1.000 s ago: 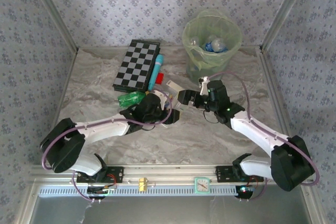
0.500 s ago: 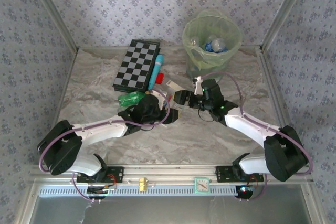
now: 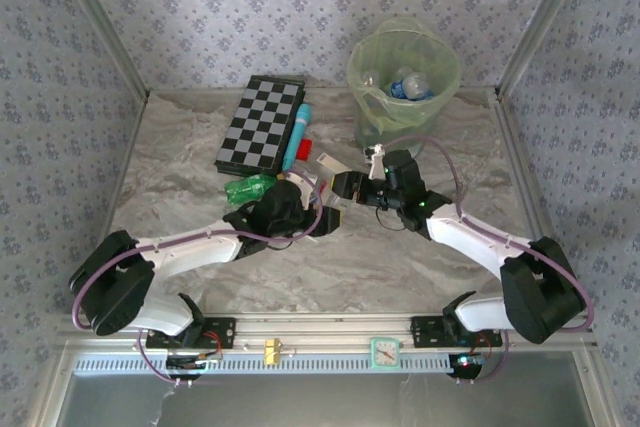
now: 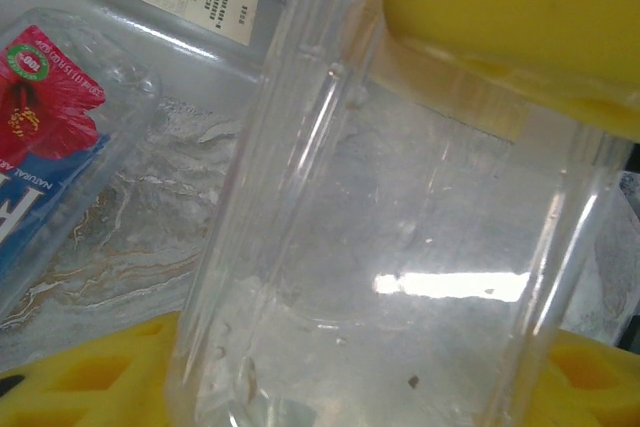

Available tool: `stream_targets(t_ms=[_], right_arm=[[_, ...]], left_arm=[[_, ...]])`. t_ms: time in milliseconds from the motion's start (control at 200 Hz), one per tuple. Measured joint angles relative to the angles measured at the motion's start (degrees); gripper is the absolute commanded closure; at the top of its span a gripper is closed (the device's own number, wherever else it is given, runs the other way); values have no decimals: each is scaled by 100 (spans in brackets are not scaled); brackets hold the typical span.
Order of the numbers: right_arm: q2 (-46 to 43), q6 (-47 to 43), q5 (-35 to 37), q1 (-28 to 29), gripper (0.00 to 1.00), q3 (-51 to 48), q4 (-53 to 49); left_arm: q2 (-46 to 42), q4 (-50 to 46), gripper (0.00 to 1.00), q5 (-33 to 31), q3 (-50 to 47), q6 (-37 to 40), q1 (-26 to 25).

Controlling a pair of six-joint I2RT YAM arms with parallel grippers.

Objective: Put the plastic bottles in the bin

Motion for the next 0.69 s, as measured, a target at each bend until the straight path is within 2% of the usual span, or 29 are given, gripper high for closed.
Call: stream_targets(t_ms=[125, 205, 420, 550, 695], right_arm=[[-39, -83, 26, -74, 45, 7, -87], [-179, -195, 94, -240, 45, 11, -341], [-1180, -761, 505, -1010, 47, 334, -1519], [-1759, -1174, 658, -1589, 48, 944, -2208], [-2028, -1611, 752, -2103, 48, 1770, -2734]], left_arm=[[-225, 0, 5, -175, -76, -44, -15], [-452, -9, 0, -337, -162, -42, -13], [-988, -103, 0, -664, -404, -26, 341], [-1257, -297, 0, -813, -625, -92, 807], [-1556, -621, 0, -1104, -774, -223, 1233]])
